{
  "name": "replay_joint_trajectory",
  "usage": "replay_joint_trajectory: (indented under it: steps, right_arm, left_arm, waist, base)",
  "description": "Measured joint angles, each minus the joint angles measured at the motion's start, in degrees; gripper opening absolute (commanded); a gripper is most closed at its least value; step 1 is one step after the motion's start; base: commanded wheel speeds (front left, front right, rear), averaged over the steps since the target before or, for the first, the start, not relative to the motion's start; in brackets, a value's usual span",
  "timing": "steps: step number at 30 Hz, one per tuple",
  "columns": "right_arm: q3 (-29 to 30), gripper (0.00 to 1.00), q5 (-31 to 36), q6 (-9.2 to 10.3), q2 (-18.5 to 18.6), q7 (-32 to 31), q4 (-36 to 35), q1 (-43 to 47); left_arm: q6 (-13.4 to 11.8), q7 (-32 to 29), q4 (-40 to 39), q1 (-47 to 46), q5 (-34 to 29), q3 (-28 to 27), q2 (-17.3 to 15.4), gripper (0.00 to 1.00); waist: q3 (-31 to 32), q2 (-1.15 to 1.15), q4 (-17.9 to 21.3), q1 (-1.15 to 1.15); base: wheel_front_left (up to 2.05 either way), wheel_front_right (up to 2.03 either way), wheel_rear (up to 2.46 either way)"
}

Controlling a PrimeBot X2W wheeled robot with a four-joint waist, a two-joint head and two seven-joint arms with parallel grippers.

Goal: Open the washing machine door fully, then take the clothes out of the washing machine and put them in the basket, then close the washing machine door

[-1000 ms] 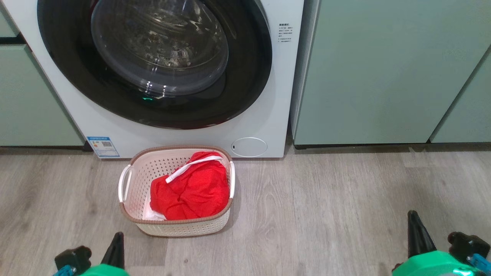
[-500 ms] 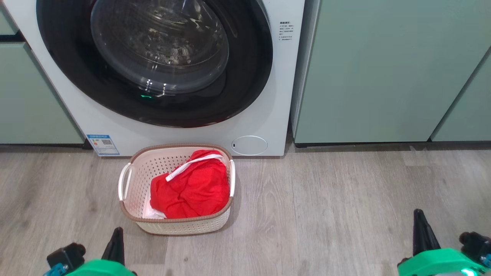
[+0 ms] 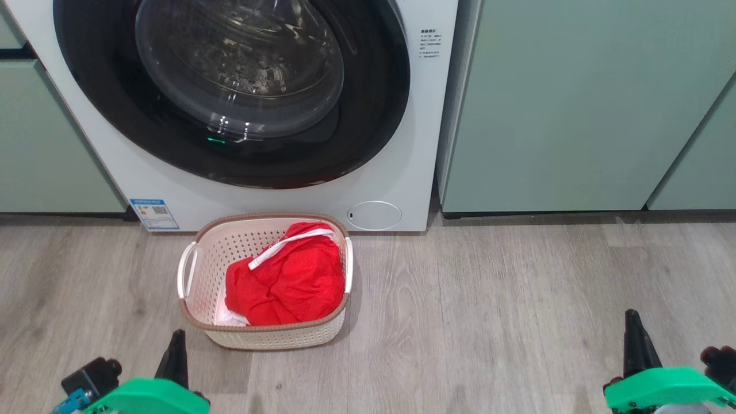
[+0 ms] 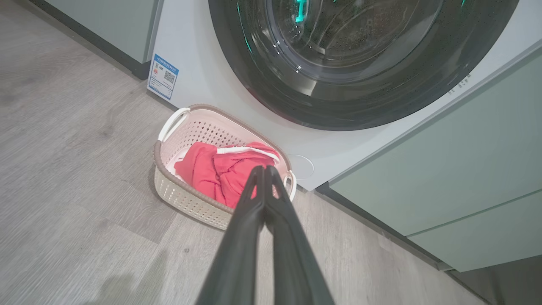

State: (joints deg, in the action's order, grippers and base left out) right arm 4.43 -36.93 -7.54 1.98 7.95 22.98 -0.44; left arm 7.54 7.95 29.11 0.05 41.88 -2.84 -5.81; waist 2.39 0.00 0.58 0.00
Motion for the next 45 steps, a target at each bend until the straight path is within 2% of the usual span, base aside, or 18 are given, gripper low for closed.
replay_joint_trajectory:
  steps: [45]
  right_arm:
    - [1.7,0.0,-28.6,0.01,0.0,-7.3,-3.4,-1.7]
  left_arm:
    - [0.0,-7.5,-6.7,-1.5,26.1,-0.6,1.6,0.0]
  waist:
    - [-1.3,0.0,-0.3,0.0]
  base:
    - [0.0,0.0,0.0]
